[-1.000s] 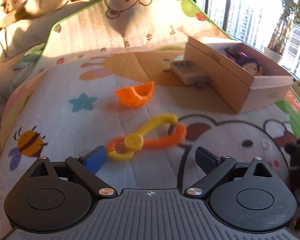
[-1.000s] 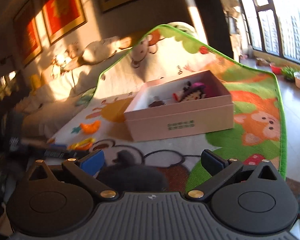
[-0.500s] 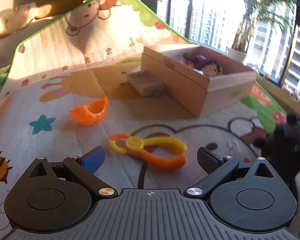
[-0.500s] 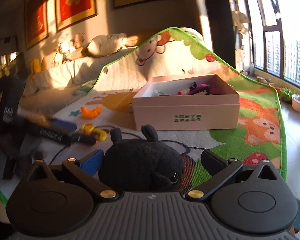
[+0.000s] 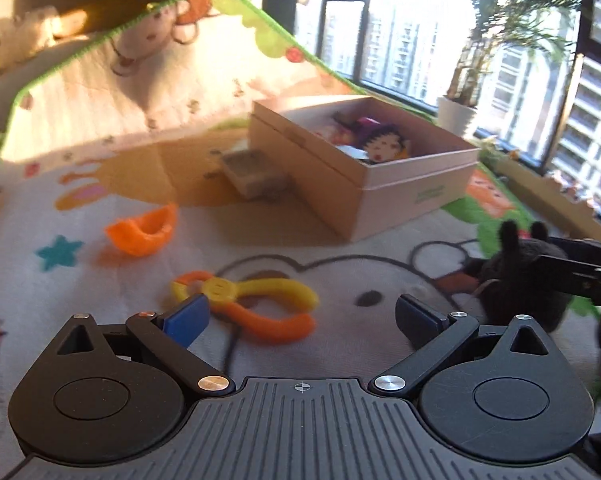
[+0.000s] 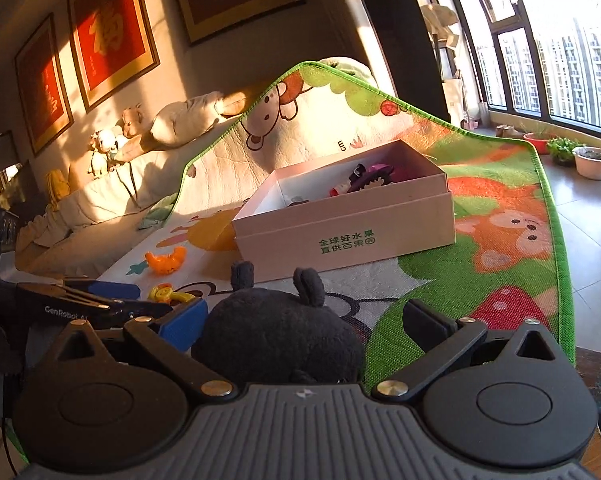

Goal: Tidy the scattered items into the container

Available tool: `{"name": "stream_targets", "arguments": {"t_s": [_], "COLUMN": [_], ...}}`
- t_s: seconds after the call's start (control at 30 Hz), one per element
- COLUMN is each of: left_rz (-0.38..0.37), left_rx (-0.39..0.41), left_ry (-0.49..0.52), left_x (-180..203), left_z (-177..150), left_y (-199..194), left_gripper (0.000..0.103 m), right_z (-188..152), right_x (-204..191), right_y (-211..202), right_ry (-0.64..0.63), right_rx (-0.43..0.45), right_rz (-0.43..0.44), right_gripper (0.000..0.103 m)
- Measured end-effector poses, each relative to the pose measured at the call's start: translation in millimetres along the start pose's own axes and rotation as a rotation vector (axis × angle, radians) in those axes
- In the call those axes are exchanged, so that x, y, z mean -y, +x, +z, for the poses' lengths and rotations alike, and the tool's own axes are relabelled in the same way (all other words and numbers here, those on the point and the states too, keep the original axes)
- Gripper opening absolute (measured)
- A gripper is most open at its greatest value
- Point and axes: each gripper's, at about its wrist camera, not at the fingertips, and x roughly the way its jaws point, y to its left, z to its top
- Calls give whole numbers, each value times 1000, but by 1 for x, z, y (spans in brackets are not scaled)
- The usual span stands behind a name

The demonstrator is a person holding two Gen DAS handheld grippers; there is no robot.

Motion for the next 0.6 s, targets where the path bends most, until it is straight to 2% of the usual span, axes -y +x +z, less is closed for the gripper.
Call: {"name": "stream_targets", "arguments": {"t_s": [0.1, 0.17, 0.23, 0.27, 0.3, 0.33, 0.4, 0.5, 0.6], "left_rz": [29, 110, 219, 252, 265, 264, 255, 243, 223], "left_rx": [15, 6, -31, -47, -58, -62, -50, -21, 10], "left_ry": [-30, -56, -84, -104, -129, -156, -200, -247, -270], "left_x": [-10, -17, -24, -30, -36, -44, -57, -69, -75], "left_z": [-1, -3, -5, -7, -9, -11, -18, -28, -37], "left_y": [-8, -13, -14, -15, -16, -19, -28, -40, -51], "left_gripper": [102, 102, 102, 102, 102, 103, 103, 103, 103], "right_z": [13, 27, 42, 49, 56, 63, 74, 82, 80], "right_x": [-17, -41, -68, -80, -93, -105, -126, -149, -166], "right_y": [-9, -15, -10, -3, 7, 20, 52, 97, 127], "right_ry": [-62, -181, -291, -332, -374, -413, -463, -525, -644], "right_rx": [-13, -4, -39, -74, -132, -207, -374, -573, -644], "right_rz": [63, 89, 129, 160, 202, 244, 313, 357, 334], "right_gripper": [103, 103, 102, 100, 91, 81, 72, 71, 71]}}
